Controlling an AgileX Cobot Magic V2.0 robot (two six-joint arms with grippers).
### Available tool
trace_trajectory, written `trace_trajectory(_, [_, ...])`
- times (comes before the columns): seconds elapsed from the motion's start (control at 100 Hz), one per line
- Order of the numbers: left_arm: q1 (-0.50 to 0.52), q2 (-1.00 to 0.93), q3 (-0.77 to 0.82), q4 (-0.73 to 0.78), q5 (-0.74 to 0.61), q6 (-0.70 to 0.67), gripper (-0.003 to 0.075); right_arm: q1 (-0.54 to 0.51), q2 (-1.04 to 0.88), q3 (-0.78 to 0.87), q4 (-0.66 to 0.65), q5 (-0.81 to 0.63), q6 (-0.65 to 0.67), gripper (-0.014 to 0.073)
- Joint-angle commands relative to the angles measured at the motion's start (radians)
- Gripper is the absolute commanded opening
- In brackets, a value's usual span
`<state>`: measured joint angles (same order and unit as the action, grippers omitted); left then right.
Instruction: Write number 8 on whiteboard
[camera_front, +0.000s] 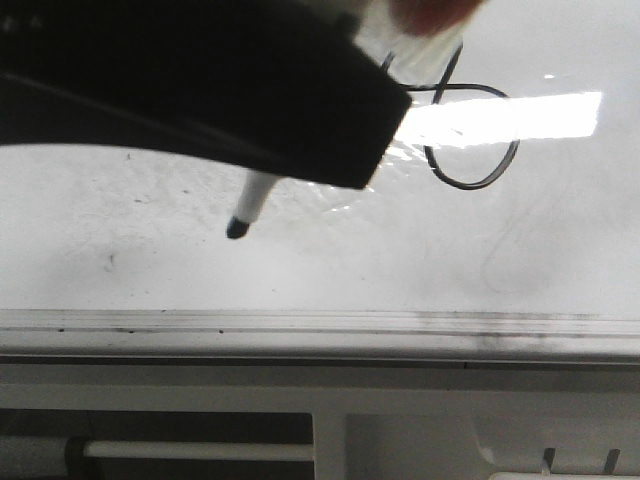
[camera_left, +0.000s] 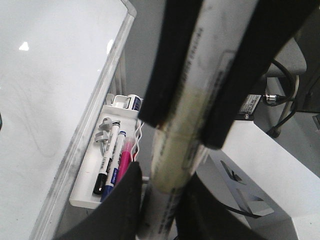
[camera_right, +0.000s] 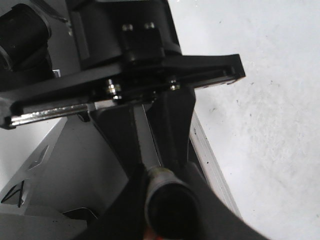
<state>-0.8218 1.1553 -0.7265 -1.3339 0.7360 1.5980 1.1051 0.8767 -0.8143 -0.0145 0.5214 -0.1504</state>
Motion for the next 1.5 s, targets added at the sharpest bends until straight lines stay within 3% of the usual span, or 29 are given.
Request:
trace_trajectory(0.0, [-0.007,-0.016,-0.034,-0.094,0.012,-0.027,-0.0008,0.001,0.003,-0.037,-0.012,-0.067,-0.012,-0.0071])
trace_trajectory(0.12, [-0.007,-0.016,-0.034,-0.076,0.012,-0.027,-0.002,0.001,0.003,-0.037,-0.012,-0.073,-0.012,-0.0069])
trace_trajectory(0.19, [-0.007,-0.016,-0.029,-0.072,0.011,-0.027,-0.002,0.001,0.003,-0.037,-0.012,-0.073,-0.012,-0.0026])
trace_trajectory(0.29, [-0.007,-0.016,-0.011,-0.069,0.009,-0.027,-0.002,0.001,-0.006,-0.037,-0.012,-0.086,-0.012,0.0145])
trace_trajectory(0.41, [-0.005,-0.016,0.017,-0.069,-0.017,-0.027,-0.002,-0.003,-0.038,-0.037,-0.012,-0.122,-0.012,0.0423])
trace_trajectory(0.49, [-0.005,-0.016,0.029,-0.071,-0.04,-0.027,-0.002,-0.003,-0.065,-0.037,-0.014,-0.147,-0.012,0.0489])
trace_trajectory(0.57, [-0.005,-0.016,0.036,-0.097,-0.065,-0.027,-0.002,-0.003,-0.094,-0.037,-0.014,-0.166,-0.012,0.0465])
trace_trajectory(0.66, [-0.005,-0.016,0.039,-0.152,-0.135,-0.05,-0.0021,-0.003,-0.123,-0.037,-0.014,-0.177,-0.012,0.0366])
trace_trajectory(0.71, [-0.005,-0.016,0.039,-0.178,-0.202,-0.095,-0.0021,-0.003,-0.138,-0.037,-0.014,-0.181,-0.012,0.0272])
trace_trajectory(0.84, [-0.007,-0.016,0.039,-0.197,-0.415,-0.23,-0.0021,-0.003,-0.178,-0.037,-0.025,-0.171,-0.012,-0.0074])
trace_trajectory(1.05, [-0.007,-0.014,0.039,-0.292,-0.62,-0.26,-0.0021,-0.003,-0.213,-0.037,-0.068,-0.118,-0.01,-0.0057])
trace_trajectory(1.27, [-0.007,0.024,0.039,-0.407,-0.736,-0.26,-0.0021,-0.003,-0.213,-0.037,-0.07,-0.117,0.033,-0.0057])
trace_trajectory(1.49, [-0.007,0.058,0.031,-0.429,-0.855,-0.26,-0.0021,-0.003,-0.213,-0.037,-0.07,-0.117,0.051,-0.0057])
